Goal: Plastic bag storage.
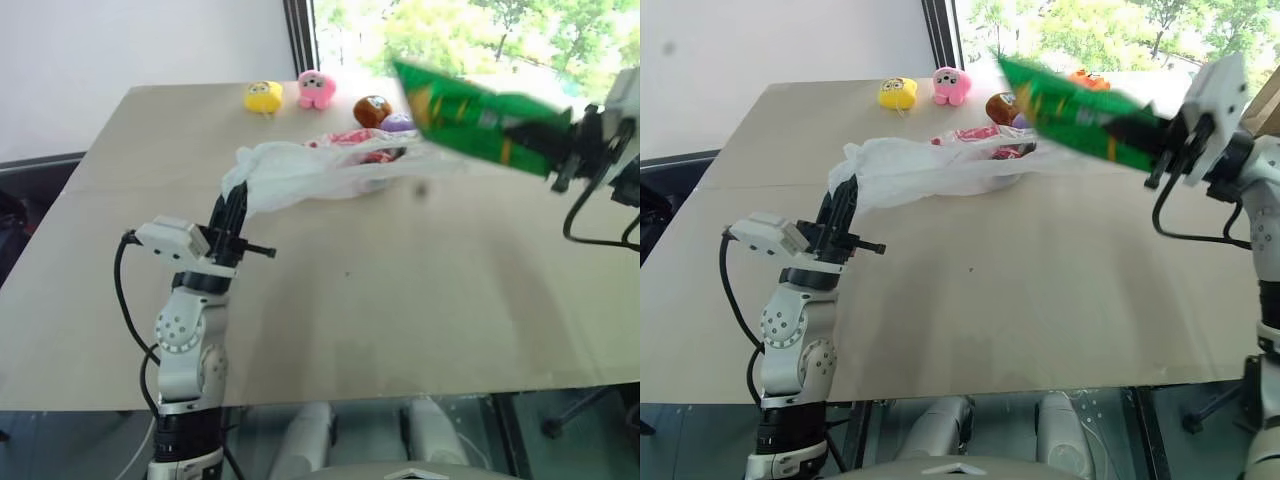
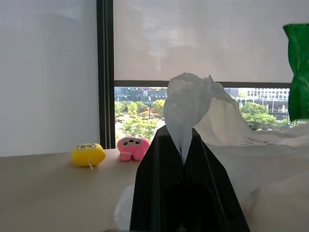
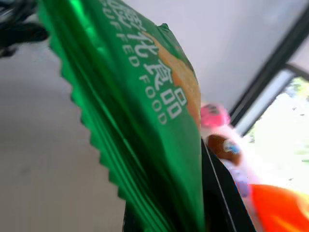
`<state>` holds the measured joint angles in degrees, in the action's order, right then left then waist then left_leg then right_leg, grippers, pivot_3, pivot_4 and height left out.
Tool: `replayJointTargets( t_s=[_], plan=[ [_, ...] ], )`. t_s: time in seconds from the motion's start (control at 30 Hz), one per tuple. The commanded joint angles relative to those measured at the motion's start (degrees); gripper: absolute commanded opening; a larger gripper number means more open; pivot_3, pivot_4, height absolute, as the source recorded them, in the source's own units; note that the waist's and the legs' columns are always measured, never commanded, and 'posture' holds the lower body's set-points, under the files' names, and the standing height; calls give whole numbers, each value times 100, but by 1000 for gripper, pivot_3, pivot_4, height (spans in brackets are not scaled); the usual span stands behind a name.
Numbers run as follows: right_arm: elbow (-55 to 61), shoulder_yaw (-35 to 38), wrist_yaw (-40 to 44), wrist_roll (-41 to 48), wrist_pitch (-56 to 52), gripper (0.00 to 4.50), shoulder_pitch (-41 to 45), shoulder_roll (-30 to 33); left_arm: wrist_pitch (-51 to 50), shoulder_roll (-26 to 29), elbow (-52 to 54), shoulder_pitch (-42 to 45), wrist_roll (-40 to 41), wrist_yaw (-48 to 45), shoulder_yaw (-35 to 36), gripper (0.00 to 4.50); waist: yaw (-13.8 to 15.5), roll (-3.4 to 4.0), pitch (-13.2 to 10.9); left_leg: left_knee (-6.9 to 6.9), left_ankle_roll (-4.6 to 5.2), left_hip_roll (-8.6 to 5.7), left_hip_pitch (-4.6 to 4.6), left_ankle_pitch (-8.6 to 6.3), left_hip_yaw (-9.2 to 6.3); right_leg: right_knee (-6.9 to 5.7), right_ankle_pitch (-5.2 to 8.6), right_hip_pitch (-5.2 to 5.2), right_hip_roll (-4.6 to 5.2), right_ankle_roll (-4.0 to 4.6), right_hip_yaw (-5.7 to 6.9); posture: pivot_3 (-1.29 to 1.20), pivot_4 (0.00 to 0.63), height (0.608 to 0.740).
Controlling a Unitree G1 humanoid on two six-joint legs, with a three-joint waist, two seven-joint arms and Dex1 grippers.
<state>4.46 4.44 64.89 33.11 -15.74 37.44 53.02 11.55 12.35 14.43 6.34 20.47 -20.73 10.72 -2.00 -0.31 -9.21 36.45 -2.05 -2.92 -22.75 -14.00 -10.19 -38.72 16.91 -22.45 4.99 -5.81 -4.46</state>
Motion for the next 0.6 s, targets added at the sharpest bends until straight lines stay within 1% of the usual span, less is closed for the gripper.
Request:
replayJointTargets(
  t_s=[0.03, 0.13, 0.2, 0.33, 0.4, 0.53, 0.6],
  plan=[
    [355, -163, 400, -270, 229, 61, 156, 110, 88, -15, 199, -19, -33, 20, -23, 0, -15, -1, 0, 0, 0, 0, 1, 0, 0, 0, 0, 0, 0, 0, 0, 0, 150, 740],
    [362, -421, 474, -618, 578, 61, 309, -63, 96, -56, 226, -41, -81, 22, -88, 0, -26, -1, -1, 0, 0, 1, 2, 0, 1, -1, 0, -1, 0, 0, 0, 0, 150, 740],
    [216, -503, 403, -801, 841, 61, 552, -303, 103, -76, 259, -51, -131, 8, -152, 0, -28, -3, -2, 0, -1, 1, 2, 0, 1, -3, 0, -2, 0, 0, 0, 0, 150, 740],
    [-236, -685, 408, -1399, 1472, 61, 976, -540, 114, -76, 339, -123, -202, -15, -259, 0, -15, -6, -4, 0, -5, 0, 0, 3, 1, -2, 0, -4, 1, 0, 0, 0, 150, 740],
    [-448, -784, 424, -1584, 1704, 61, 1097, -679, 138, -57, 357, -153, -249, -54, -329, 0, 2, -12, -5, -1, -22, 0, -1, 12, -3, 1, 0, -4, 1, 0, 4, 0, 150, 740],
    [-975, -1122, 570, -2190, 2496, 61, 1240, -829, 151, -68, 368, -142, -280, -53, -376, 0, 0, -13, -6, -3, -25, 0, -4, 13, -2, 3, 0, -5, 2, 0, 4, 0, 150, 740],
    [-1200, -1234, 598, -2356, 2800, 61, 1324, -931, 145, -75, 375, -123, -272, -24, -384, 0, -5, -13, -7, -2, -25, 0, -3, 14, -1, 1, 0, -6, 2, 0, 4, 0, 150, 740]
  ],
)
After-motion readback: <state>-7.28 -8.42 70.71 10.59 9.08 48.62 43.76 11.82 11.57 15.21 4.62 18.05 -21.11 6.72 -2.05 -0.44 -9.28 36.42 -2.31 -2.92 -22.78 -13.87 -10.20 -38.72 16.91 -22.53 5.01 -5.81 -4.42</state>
